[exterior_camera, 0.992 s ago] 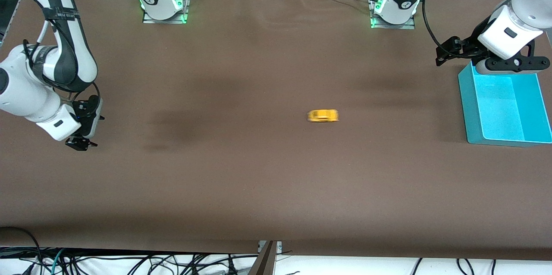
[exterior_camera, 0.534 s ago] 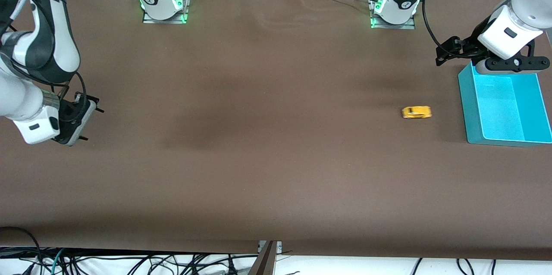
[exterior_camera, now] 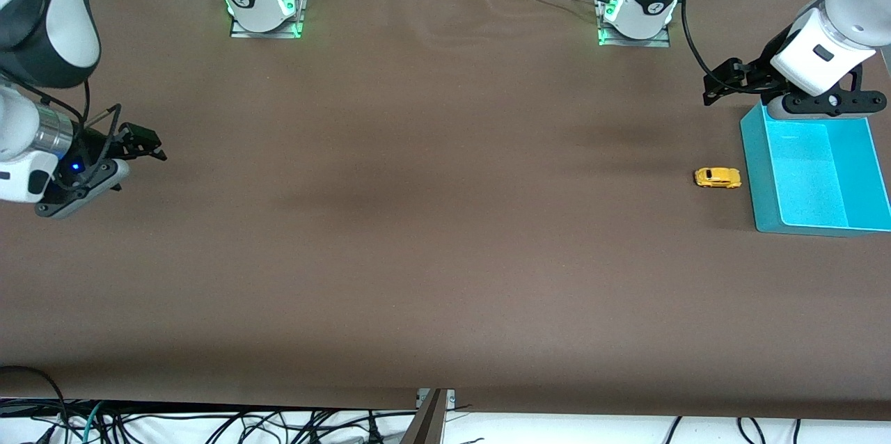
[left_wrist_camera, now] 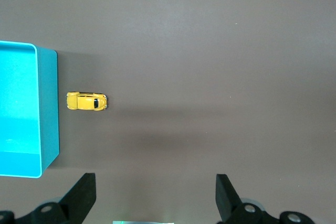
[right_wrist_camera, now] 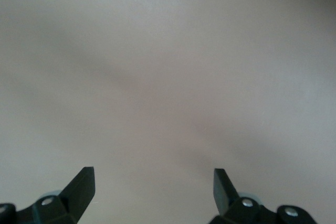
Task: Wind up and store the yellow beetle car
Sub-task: 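Move the left gripper over the car while the right gripper retracts, then lower the left gripper and grasp the yellow car, then lift the car with the left gripper and carry it into the bin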
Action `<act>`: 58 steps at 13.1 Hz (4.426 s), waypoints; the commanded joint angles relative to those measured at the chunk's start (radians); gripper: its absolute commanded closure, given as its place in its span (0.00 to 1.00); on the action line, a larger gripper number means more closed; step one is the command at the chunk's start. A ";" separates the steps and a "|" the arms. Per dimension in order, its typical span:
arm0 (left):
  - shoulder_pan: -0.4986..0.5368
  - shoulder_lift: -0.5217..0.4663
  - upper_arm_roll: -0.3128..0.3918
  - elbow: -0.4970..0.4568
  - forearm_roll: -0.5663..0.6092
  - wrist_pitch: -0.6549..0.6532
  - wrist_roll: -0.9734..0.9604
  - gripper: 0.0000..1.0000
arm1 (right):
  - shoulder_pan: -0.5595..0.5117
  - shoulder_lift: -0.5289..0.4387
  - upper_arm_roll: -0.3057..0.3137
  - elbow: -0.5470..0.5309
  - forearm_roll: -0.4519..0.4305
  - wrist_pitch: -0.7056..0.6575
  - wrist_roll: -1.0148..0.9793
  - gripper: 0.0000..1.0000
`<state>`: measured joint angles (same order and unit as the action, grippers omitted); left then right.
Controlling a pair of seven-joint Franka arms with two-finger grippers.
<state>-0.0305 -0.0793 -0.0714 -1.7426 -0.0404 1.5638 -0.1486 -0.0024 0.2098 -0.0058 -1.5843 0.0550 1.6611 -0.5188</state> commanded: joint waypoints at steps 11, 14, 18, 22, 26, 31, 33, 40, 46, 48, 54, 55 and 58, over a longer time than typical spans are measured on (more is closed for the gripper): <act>0.127 0.078 0.005 -0.002 0.058 -0.042 0.709 0.00 | -0.013 -0.010 0.033 0.150 -0.059 -0.167 0.309 0.00; 0.182 0.133 0.005 -0.012 0.100 -0.033 1.005 0.00 | -0.018 -0.015 0.029 0.199 -0.106 -0.135 0.300 0.00; 0.283 0.171 0.005 -0.129 0.102 0.169 1.351 0.00 | -0.018 -0.030 0.009 0.195 -0.104 -0.110 0.301 0.00; 0.334 0.211 0.005 -0.286 0.102 0.387 1.567 0.00 | -0.022 -0.052 -0.002 0.158 -0.095 -0.121 0.376 0.00; 0.342 0.230 0.004 -0.469 0.164 0.620 1.641 0.00 | -0.033 -0.052 -0.011 0.158 -0.093 -0.130 0.401 0.00; 0.354 0.367 0.001 -0.499 0.252 0.783 1.643 0.00 | -0.031 -0.066 -0.013 0.144 -0.093 -0.132 0.410 0.00; 0.354 0.397 0.001 -0.500 0.254 0.811 1.643 0.00 | -0.030 -0.058 -0.011 0.147 -0.093 -0.132 0.408 0.00; 0.373 0.458 0.001 -0.500 0.257 0.875 1.643 0.00 | -0.031 -0.041 -0.011 0.150 -0.070 -0.132 0.424 0.00; 0.371 0.447 -0.001 -0.497 0.257 0.869 1.730 0.75 | -0.031 -0.041 -0.011 0.150 -0.070 -0.130 0.448 0.00; 0.365 0.406 -0.017 -0.491 0.255 0.849 1.776 0.79 | -0.031 -0.041 -0.011 0.150 -0.070 -0.130 0.450 0.00; 0.359 0.279 -0.246 -0.265 0.220 0.321 1.632 0.83 | -0.028 -0.041 -0.010 0.153 -0.069 -0.130 0.451 0.00; 0.359 0.280 -0.286 -0.208 0.220 0.233 1.582 0.83 | -0.030 -0.041 -0.010 0.153 -0.069 -0.130 0.451 0.00; 0.362 0.279 -0.318 -0.088 0.234 0.032 1.525 0.83 | -0.030 -0.041 -0.010 0.153 -0.069 -0.130 0.451 0.00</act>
<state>0.3206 0.1820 -0.3882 -1.9071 0.1893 1.6935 1.3906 -0.0281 0.1857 -0.0189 -1.4187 -0.0279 1.5331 -0.0805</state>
